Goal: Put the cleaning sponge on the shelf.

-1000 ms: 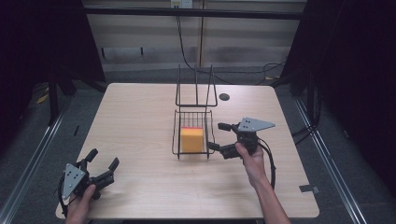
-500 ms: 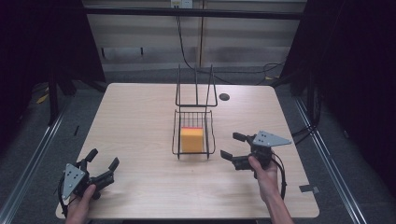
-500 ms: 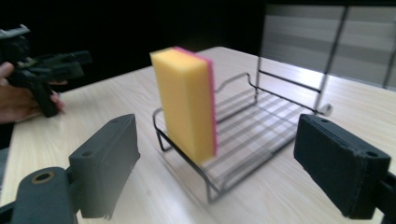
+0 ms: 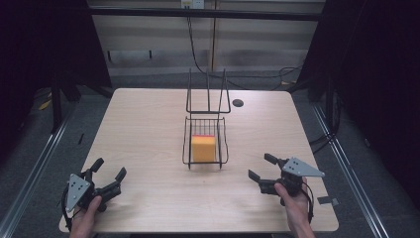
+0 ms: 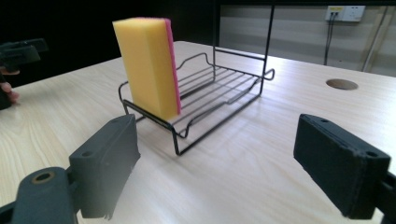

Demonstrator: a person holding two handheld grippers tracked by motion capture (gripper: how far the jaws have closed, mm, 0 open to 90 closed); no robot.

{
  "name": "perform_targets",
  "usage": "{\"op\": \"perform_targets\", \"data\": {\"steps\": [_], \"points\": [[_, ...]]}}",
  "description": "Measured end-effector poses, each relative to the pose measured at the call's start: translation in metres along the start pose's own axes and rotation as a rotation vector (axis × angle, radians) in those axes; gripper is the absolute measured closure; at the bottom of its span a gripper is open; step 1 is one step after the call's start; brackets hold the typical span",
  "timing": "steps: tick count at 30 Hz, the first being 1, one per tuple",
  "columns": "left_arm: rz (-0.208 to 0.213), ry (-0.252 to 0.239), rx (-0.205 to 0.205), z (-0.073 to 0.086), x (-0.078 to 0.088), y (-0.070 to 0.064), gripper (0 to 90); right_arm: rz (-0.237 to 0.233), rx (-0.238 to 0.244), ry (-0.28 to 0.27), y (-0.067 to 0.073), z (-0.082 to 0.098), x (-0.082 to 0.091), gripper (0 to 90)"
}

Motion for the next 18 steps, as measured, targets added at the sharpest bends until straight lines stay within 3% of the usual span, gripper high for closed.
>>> {"op": "perform_targets", "data": {"steps": [7, 12, 18], "points": [[0.0, 0.0, 0.001, 0.0, 0.0, 0.0, 15.6, 0.06, -0.008, 0.01, -0.004, 0.029, 0.008, 13.3], [0.0, -0.002, 0.001, 0.0, 0.0, 0.0, 15.6, 0.102, -0.001, -0.014, -0.003, 0.036, 0.008, 13.3], [0.0, 0.0, 0.0, 0.0, 0.0, 0.0, 15.6, 0.092, 0.0, -0.026, -0.004, 0.036, 0.009, 13.3]]}}
Point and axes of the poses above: each handheld gripper's, and its own axes: x roughly backward along the jaws, z roughly out of its underside, y roughly to its left, the point moved 2 cm from there along -x, roughly forward along the jaws, and after that the axes turned 14 degrees about z, right-handed, at the moved point
